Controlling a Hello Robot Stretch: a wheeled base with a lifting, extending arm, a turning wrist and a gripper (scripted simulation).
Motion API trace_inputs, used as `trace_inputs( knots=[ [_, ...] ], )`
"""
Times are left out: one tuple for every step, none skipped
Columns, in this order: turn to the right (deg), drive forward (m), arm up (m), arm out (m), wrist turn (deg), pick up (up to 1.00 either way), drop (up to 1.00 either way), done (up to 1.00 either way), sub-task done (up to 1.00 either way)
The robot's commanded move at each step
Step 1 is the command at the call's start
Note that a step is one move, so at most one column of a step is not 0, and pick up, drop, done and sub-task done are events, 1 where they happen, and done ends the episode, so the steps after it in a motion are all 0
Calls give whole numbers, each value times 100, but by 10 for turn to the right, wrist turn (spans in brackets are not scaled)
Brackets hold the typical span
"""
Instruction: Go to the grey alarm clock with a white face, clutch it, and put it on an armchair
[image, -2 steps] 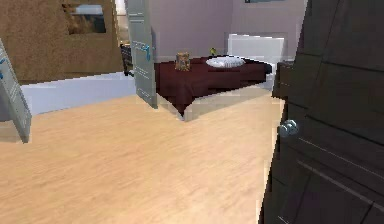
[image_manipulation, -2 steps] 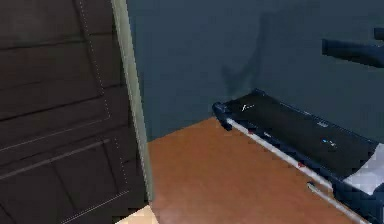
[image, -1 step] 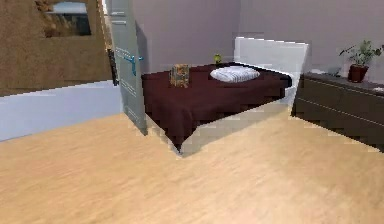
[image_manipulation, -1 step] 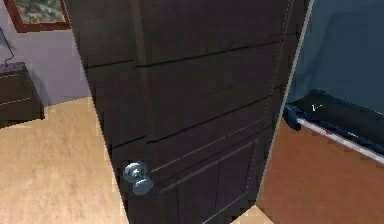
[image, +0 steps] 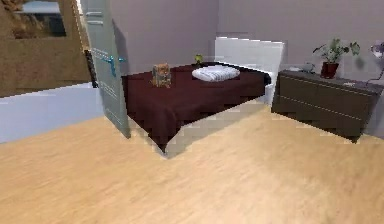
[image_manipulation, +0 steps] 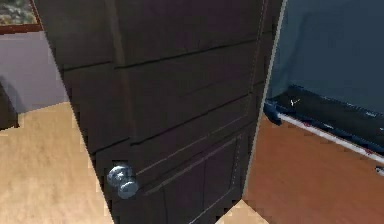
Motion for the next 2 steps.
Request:
trace_inputs(
  knots=[
    [0, 40, 0, 0, 0, 0, 0, 0, 0],
    [420, 0, 0, 0, 0, 0, 0, 0, 0]
  ],
)
